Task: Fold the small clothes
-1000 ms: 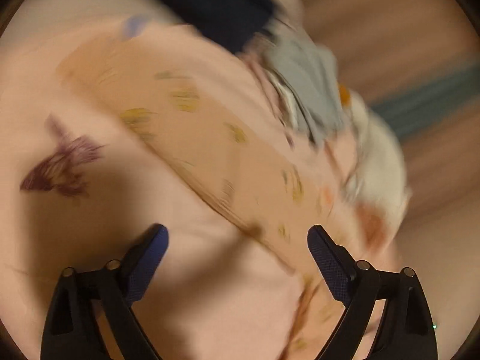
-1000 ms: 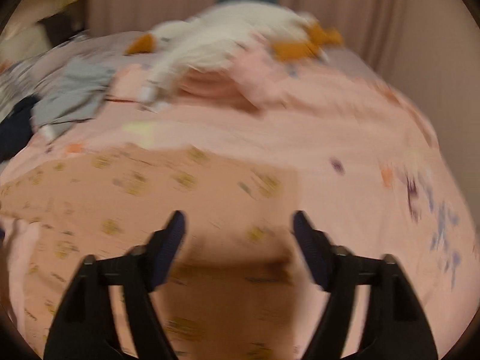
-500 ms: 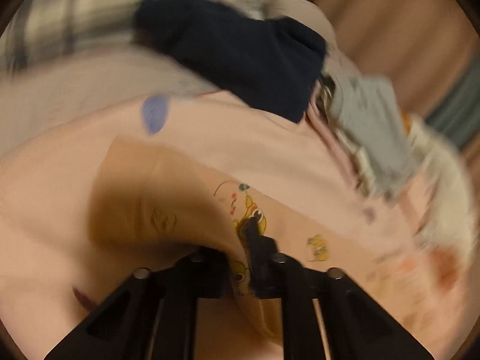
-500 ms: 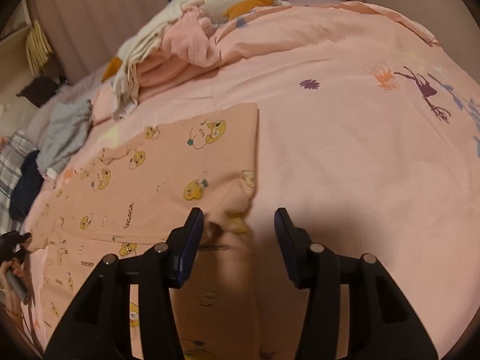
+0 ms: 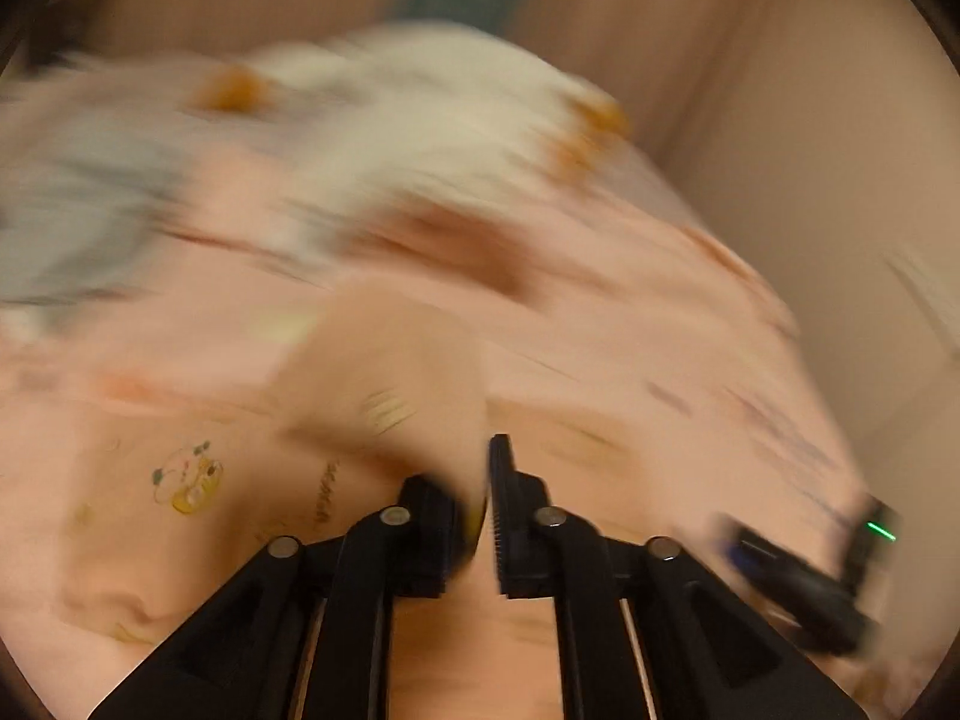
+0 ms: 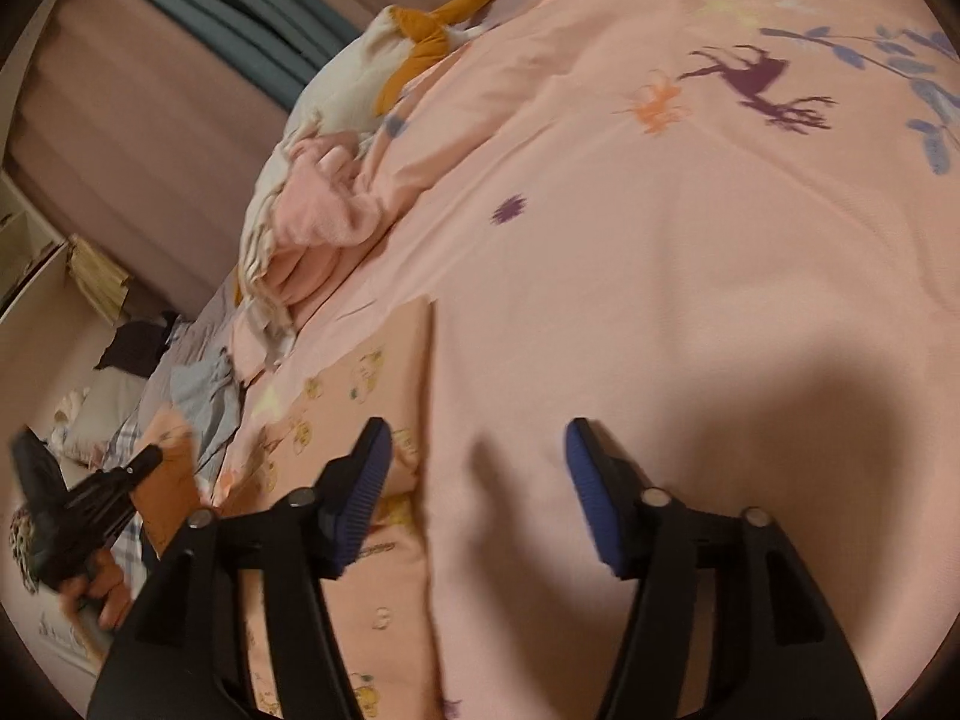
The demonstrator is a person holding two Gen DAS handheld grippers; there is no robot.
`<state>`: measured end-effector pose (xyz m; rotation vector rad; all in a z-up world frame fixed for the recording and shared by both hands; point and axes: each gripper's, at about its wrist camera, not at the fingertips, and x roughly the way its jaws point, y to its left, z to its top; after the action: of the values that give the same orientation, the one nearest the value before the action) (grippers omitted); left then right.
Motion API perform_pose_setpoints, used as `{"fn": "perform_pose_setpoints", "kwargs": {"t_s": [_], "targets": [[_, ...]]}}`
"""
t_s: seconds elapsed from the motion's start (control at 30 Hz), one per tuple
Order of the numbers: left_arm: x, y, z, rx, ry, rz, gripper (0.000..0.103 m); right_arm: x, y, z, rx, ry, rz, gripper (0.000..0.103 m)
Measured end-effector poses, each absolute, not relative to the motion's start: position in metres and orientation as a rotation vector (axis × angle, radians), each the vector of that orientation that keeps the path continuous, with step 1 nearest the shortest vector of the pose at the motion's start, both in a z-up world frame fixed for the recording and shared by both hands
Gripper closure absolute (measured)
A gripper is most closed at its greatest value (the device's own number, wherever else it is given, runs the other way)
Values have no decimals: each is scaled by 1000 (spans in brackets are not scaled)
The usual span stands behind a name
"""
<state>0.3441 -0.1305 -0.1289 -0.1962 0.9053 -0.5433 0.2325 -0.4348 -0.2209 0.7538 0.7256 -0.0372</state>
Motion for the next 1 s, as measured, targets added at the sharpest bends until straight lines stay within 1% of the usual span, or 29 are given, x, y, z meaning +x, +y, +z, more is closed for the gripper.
{"fn": "perform_pose_setpoints", "kwargs": {"t_s": [0.03, 0.07, 0.1, 0.13, 0.17, 0.2, 0.23, 0.27, 0.33, 0.47, 0.53, 0.6, 0.63, 0.7, 0.73, 0.8, 0.83, 0.87, 0.9, 0.93, 0.97, 1.0], "targets": [[340, -141, -131, -211, 942, -566, 90, 231, -438, -221, 773, 719, -34, 40], [338, -144, -129, -209, 967, -557, 79, 230, -441, -221, 807, 708, -18, 36], [332, -144, -127, -199, 989, -536, 72, 228, -444, -221, 835, 697, 5, 32], [329, -139, -123, -199, 979, -529, 62, 227, -445, -220, 859, 685, 35, 24], [324, -131, -119, -204, 955, -514, 57, 226, -445, -218, 881, 669, 65, 18], [321, -118, -114, -211, 931, -486, 55, 224, -444, -217, 897, 658, 86, 16], [311, -100, -110, -217, 906, -446, 49, 224, -441, -216, 915, 648, 115, 14], [304, -85, -111, -222, 885, -403, 38, 224, -440, -216, 932, 643, 150, 14], [282, -54, -121, -167, 877, -254, 27, 226, -434, -216, 956, 647, 217, 14], [257, -16, -171, 7, 897, -5, 27, 238, -424, -209, 976, 684, 199, 14], [257, -9, -201, 35, 933, -11, 27, 249, -411, -188, 887, 679, 166, 14], [268, -8, -219, 67, 1032, -6, 27, 263, -398, -168, 769, 702, 100, 14], [271, -8, -226, 77, 1053, -12, 27, 280, -384, -156, 676, 736, 59, 14], [264, -3, -228, 53, 974, -16, 27, 309, -367, -151, 552, 852, -42, 16], [267, -4, -229, 56, 971, -21, 27, 325, -358, -151, 508, 927, -109, 15], [269, -2, -230, 41, 963, -31, 27, 359, -334, -159, 426, 1035, -166, 20], [269, 0, -231, 21, 962, -40, 25, 372, -329, -164, 404, 1057, -177, 28], [271, 4, -231, -6, 963, -46, 21, 384, -322, -173, 400, 1103, -206, 39], [268, 8, -232, -23, 966, -49, 19, 394, -317, -183, 425, 1141, -227, 44], [271, 12, -233, -48, 975, -58, 18, 403, -312, -192, 430, 1159, -234, 50], [269, 15, -232, -60, 981, -64, 18, 413, -305, -202, 375, 1176, -283, 65], [269, 15, -231, -60, 987, -66, 18, 417, -301, -206, 323, 1185, -335, 72]]}}
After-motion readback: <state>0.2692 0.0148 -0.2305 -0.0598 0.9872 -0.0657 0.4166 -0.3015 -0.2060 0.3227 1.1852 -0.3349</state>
